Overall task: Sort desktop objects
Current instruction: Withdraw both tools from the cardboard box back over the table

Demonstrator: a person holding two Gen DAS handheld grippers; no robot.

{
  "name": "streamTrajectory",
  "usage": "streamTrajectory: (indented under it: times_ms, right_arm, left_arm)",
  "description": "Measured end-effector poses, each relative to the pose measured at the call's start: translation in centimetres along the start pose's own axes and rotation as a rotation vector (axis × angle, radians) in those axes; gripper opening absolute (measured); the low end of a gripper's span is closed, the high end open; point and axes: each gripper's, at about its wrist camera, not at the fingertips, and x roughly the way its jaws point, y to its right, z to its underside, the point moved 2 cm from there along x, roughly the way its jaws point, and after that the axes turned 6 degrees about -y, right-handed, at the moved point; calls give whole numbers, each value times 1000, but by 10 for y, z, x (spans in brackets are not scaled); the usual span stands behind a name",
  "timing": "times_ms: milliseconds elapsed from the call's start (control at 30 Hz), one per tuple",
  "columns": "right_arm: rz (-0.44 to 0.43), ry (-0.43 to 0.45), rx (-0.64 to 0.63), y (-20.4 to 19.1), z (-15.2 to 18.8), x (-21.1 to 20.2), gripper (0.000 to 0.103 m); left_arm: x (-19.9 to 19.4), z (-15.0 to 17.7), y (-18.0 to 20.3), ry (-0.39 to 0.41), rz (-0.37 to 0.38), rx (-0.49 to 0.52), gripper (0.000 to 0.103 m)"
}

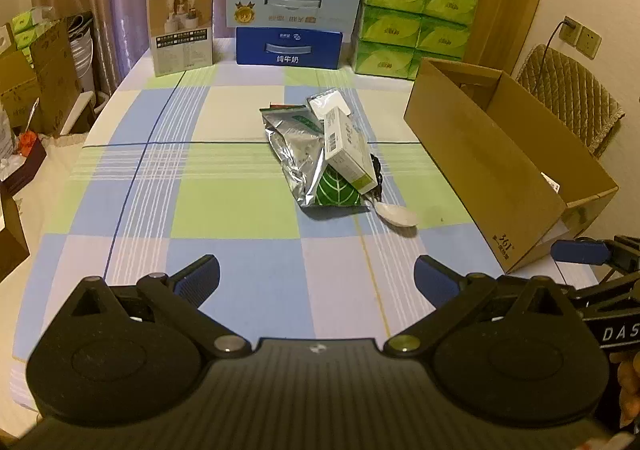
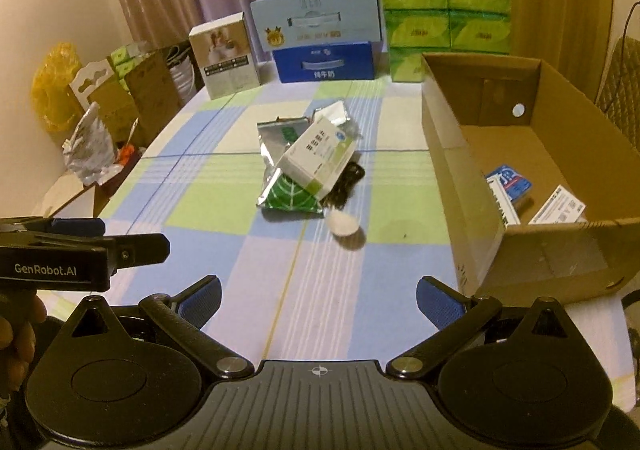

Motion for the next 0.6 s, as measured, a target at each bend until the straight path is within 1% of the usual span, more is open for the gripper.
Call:
streamTrajectory:
  times_ms: [367, 600]
  right_arm:
    - [4, -17, 1, 1, 2, 9, 101]
    - [-1, -22, -4, 3, -1, 17, 101]
  left_arm:
    - [5, -3, -3, -8, 6, -1, 102]
    - [13, -9, -6, -14, 3, 17, 102]
